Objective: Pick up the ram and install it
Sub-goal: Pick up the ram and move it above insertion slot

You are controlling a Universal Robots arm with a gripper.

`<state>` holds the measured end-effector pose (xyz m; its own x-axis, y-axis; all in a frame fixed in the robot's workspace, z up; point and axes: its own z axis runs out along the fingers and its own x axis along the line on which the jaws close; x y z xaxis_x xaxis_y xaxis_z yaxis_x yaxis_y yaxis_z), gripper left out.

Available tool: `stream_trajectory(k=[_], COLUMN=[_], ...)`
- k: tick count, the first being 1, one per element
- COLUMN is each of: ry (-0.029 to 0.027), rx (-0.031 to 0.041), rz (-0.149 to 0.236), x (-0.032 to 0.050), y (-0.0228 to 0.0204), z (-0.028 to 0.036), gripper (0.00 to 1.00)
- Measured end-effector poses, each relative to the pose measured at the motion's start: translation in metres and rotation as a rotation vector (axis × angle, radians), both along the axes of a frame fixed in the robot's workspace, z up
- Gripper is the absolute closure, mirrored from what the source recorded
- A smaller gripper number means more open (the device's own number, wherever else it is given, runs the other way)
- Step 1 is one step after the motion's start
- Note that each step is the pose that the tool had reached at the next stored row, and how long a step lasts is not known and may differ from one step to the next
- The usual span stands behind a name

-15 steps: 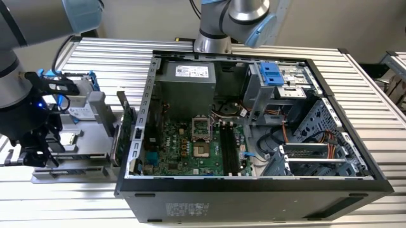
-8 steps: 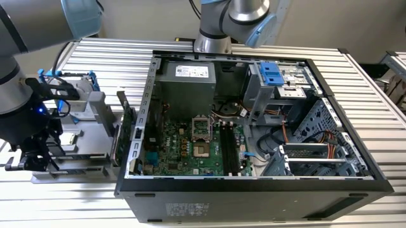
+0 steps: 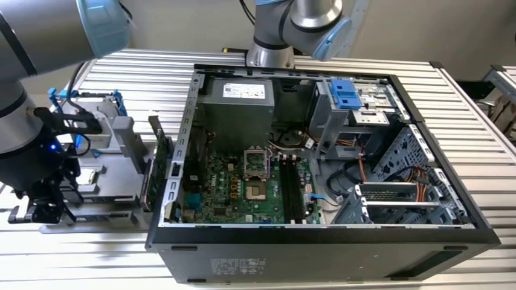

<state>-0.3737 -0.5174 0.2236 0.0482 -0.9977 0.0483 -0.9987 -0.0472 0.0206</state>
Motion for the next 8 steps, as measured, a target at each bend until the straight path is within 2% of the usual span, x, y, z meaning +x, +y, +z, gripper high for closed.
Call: stream_trajectory(k=[8], ry=[0.0], rx=[0.0], rz=[0.0], x=[-0.0006], y=[-0.0005], z=[-0.0099], gripper=[0.0])
